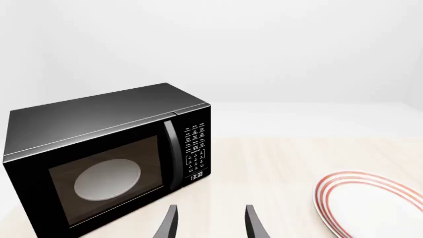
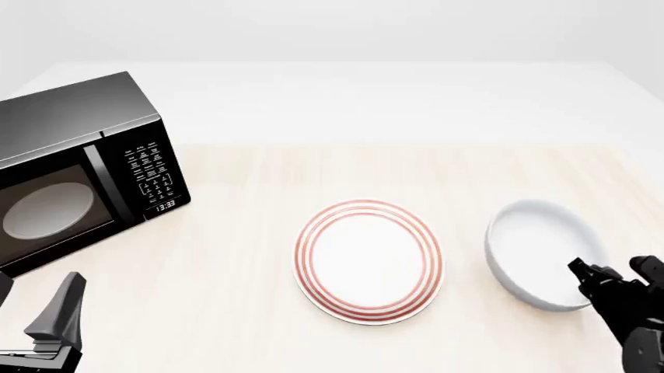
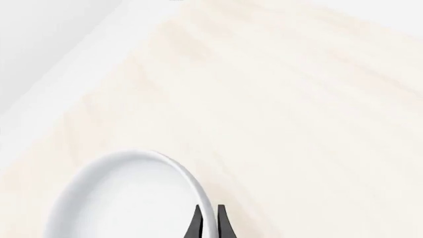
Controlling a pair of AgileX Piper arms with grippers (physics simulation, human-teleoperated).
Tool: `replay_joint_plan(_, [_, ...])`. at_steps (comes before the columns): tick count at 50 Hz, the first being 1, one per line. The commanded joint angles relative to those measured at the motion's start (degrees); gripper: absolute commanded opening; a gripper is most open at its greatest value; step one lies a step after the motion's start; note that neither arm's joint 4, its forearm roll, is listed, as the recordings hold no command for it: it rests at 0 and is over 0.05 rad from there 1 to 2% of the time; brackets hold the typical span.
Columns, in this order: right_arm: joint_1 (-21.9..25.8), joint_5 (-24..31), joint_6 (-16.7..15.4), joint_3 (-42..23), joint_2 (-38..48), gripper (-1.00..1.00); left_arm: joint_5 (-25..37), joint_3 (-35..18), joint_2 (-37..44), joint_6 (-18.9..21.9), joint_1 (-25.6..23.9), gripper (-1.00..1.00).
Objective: Put the white bowl to the right of the plate.
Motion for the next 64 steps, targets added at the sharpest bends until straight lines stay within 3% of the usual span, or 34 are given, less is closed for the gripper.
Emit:
replay_joint_plan(1, [0.91,-1.98,0.24,-0.91,4.38,-1.0,0.0,0.0,0.0,0.0,0.0,1.0])
replay_joint_plan(8, [1.06,-2.08,0.22,-0.45,3.4,-1.0,0.0,0.0,0.0,0.0,0.0,1.0])
replay_joint_plan(9, [0.84,-1.76,0.23,-0.16,2.41,1.0,0.0,0.0,0.0,0.0,0.0,1.0])
replay_joint_plan(15, [0.56,5.36,-0.79,1.0,-8.29,1.0,0.0,0.0,0.0,0.0,0.0,1.0])
replay_joint_plan(21, [1.64,20.3,-3.56,0.2,-25.88,1.0,0.0,0.0,0.0,0.0,0.0,1.0])
replay_joint_plan(31, [4.51,38.65,-6.82,-2.96,-45.53,1.0,0.0,0.0,0.0,0.0,0.0,1.0])
replay_joint_plan(36, [5.42,46.39,-9.52,-5.0,-54.49,1.0,0.0,0.0,0.0,0.0,0.0,1.0])
replay_joint_plan(37, [6.06,49.18,-11.81,-5.86,-57.66,1.0,0.0,0.0,0.0,0.0,0.0,1.0])
replay_joint_plan(39, [6.23,50.74,-13.26,-5.9,-60.9,1.0,0.0,0.0,0.0,0.0,0.0,1.0])
replay_joint_plan(44, [9.42,53.74,-19.35,-3.89,-69.62,1.0,0.0,0.0,0.0,0.0,0.0,1.0])
replay_joint_plan(45, [10.87,55.65,-18.88,-2.85,-76.56,1.0,0.0,0.0,0.0,0.0,0.0,1.0])
replay_joint_plan(47, [10.48,55.51,-17.87,-1.45,-77.16,1.0,0.0,0.0,0.0,0.0,0.0,1.0])
replay_joint_plan(50, [10.16,62.29,-20.91,1.29,-88.82,1.0,0.0,0.0,0.0,0.0,0.0,1.0])
replay_joint_plan(53, [9.71,67.08,-20.71,3.94,-96.65,1.0,0.0,0.0,0.0,0.0,0.0,1.0])
replay_joint_plan(55, [8.89,66.55,-24.13,6.88,-97.48,1.0,0.0,0.0,0.0,0.0,0.0,1.0])
replay_joint_plan(56, [9.71,65.85,-23.27,7.86,-99.63,1.0,0.0,0.0,0.0,0.0,0.0,1.0])
replay_joint_plan(57, [11.29,66.14,-24.74,8.4,-99.41,1.0,0.0,0.0,0.0,0.0,0.0,1.0])
replay_joint_plan(58, [9.13,62.35,-27.19,9.98,-94.86,1.0,0.0,0.0,0.0,0.0,0.0,1.0])
replay_joint_plan(59, [7.86,59.22,-27.73,11.6,-92.79,1.0,0.0,0.0,0.0,0.0,0.0,1.0])
replay_joint_plan(60, [9.3,59.45,-27.36,12.03,-93.92,1.0,0.0,0.0,0.0,0.0,0.0,1.0])
replay_joint_plan(61, [4.17,57.95,-28.1,12.72,-90.51,1.0,0.0,0.0,0.0,0.0,0.0,1.0])
replay_joint_plan(63, [1.66,58.13,-27.01,12.72,-88.92,1.0,0.0,0.0,0.0,0.0,0.0,1.0])
replay_joint_plan(64, [0.43,56.67,-29.27,12.74,-85.18,1.0,0.0,0.0,0.0,0.0,0.0,1.0])
